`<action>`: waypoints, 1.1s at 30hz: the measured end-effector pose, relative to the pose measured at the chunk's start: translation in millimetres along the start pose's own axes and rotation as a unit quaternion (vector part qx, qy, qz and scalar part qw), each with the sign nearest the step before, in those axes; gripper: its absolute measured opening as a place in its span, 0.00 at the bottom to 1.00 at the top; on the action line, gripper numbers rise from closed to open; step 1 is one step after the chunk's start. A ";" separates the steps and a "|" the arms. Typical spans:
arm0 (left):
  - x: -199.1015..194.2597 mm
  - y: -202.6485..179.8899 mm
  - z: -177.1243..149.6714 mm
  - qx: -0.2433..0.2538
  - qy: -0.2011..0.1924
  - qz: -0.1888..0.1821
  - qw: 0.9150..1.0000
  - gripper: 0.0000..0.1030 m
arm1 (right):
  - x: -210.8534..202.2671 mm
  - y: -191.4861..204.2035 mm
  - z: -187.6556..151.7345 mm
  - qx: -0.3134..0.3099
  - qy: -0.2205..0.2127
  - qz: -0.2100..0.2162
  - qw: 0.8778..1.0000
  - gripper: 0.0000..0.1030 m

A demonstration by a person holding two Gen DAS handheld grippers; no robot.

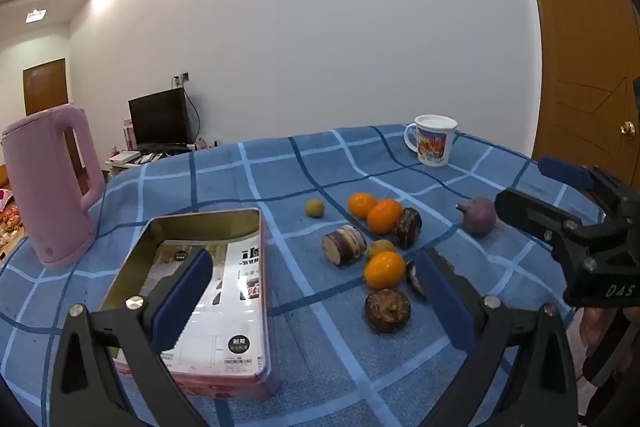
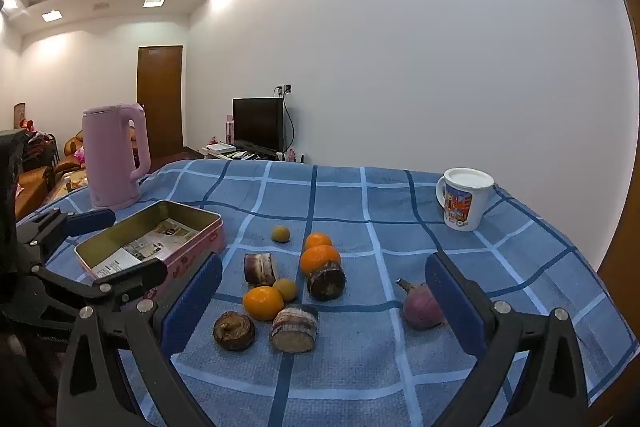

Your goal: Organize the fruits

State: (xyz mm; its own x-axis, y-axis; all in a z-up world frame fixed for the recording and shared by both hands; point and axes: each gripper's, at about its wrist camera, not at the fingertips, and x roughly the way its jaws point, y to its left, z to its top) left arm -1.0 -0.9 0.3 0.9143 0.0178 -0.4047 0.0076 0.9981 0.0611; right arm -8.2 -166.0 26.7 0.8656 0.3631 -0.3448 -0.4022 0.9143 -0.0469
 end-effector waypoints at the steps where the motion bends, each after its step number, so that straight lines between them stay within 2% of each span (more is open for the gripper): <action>1: -0.8 -1.0 0.0 0.000 -0.001 0.003 1.000 1.00 | 1.4 0.0 0.3 0.000 0.000 0.000 1.000 0.99; 2: -2.1 -2.5 0.0 0.000 -0.003 0.006 1.000 1.00 | 0.8 -0.3 0.1 0.003 -0.013 -0.001 1.000 0.99; 10: 5.9 2.3 -3.9 -0.023 0.012 -0.015 1.000 1.00 | -1.3 1.2 -0.9 0.002 -0.004 0.001 1.000 0.99; 33: 2.4 6.2 -3.4 -0.014 0.005 -0.008 1.000 1.00 | 4.5 -0.5 -4.3 0.008 0.002 -0.005 1.000 0.99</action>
State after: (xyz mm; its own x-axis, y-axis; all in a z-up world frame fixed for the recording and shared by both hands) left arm -0.1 5.6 -3.4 0.9102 0.0019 -0.4141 0.0110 0.9995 0.0288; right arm -5.5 -165.6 21.1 0.8680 0.3536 -0.3486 -0.3889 0.9206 -0.0344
